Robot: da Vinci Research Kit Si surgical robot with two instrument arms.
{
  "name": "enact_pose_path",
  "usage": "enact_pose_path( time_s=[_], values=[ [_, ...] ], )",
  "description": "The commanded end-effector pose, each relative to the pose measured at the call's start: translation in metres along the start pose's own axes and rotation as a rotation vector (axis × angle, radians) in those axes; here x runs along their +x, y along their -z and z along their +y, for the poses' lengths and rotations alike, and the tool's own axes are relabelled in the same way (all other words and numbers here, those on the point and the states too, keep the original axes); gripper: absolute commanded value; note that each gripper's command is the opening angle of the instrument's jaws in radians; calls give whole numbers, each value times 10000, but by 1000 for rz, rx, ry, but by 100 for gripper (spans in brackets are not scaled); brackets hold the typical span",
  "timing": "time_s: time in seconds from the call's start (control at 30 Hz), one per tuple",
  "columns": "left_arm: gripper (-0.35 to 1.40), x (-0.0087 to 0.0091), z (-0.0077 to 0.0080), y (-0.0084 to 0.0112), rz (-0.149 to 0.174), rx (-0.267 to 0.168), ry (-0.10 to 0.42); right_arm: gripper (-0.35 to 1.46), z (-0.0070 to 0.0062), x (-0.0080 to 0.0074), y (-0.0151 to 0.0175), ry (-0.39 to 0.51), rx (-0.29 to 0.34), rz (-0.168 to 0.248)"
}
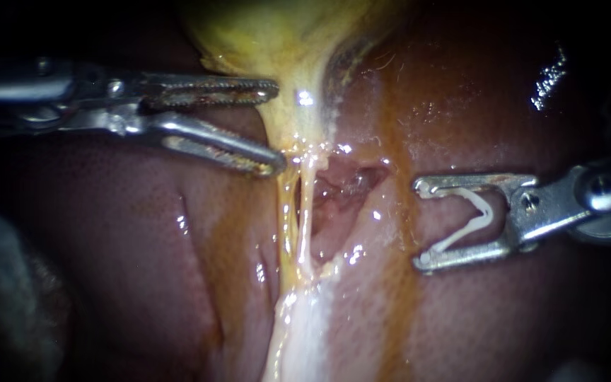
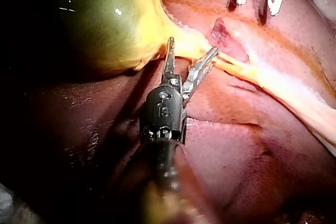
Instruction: Grabbing gallbladder
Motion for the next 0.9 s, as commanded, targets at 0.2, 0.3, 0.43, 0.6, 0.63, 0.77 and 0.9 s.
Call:
enact_pose_path(
  time_s=[0.2,0.3,0.43,0.6,0.63,0.77,0.9],
  values=[
    [71,-13,0,5,2,-11,-9,50,0,0,0,0,0,0],
    [64,-24,-1,-1,5,-26,-16,50,0,0,0,0,0,0],
    [57,-41,-3,-14,-1,-44,4,50,0,0,0,0,0,0],
    [44,-51,-8,-33,-14,-61,8,50,0,0,0,0,0,0],
    [41,-51,-9,-36,-17,-62,6,50,0,0,0,0,0,0],
    [34,-54,-15,-48,-20,-68,-3,50,0,0,0,0,0,0],
    [24,-61,-19,-54,-26,-69,-10,50,0,0,0,0,0,0]
  ],
)
